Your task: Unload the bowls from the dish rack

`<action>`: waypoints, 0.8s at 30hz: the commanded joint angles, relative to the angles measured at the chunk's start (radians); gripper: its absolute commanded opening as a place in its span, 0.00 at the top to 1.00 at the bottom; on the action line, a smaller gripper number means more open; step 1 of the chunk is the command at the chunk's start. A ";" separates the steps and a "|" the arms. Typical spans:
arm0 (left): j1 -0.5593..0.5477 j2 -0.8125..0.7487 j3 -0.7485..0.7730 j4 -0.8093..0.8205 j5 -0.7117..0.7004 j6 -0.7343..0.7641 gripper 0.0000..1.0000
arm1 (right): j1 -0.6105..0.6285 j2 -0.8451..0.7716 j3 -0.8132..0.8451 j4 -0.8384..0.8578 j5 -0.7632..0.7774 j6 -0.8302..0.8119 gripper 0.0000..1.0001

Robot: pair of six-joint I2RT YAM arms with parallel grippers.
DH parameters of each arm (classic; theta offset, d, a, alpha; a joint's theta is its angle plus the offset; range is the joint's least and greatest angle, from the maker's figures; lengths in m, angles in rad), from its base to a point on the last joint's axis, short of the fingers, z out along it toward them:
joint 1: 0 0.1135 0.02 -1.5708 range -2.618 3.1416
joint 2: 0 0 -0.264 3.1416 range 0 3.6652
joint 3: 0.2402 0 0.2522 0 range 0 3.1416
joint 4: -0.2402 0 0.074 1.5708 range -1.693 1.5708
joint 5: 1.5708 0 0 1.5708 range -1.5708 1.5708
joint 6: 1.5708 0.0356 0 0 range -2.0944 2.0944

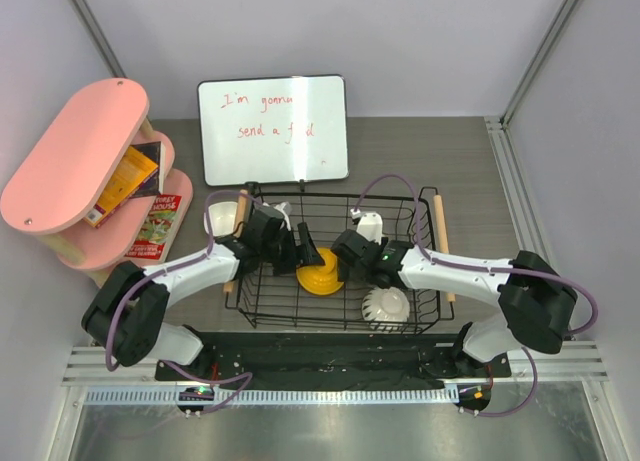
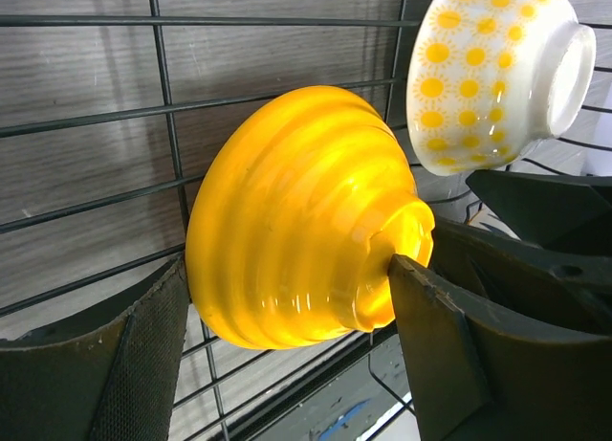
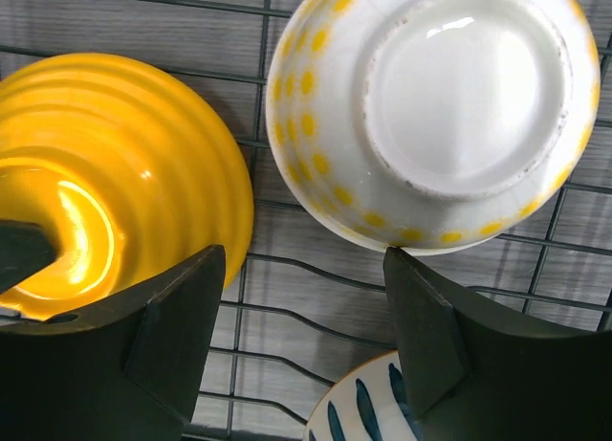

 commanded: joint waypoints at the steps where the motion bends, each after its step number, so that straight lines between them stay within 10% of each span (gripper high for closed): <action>1: -0.037 -0.081 0.168 0.099 0.253 -0.061 1.00 | 0.005 -0.024 0.056 0.096 -0.031 0.011 0.25; 19: -0.042 0.008 0.242 -0.063 0.166 -0.006 1.00 | -0.012 0.074 0.065 0.108 -0.034 -0.006 0.25; 24: -0.043 0.017 0.234 -0.074 0.137 0.007 0.54 | -0.029 0.042 0.053 0.108 -0.035 -0.014 0.25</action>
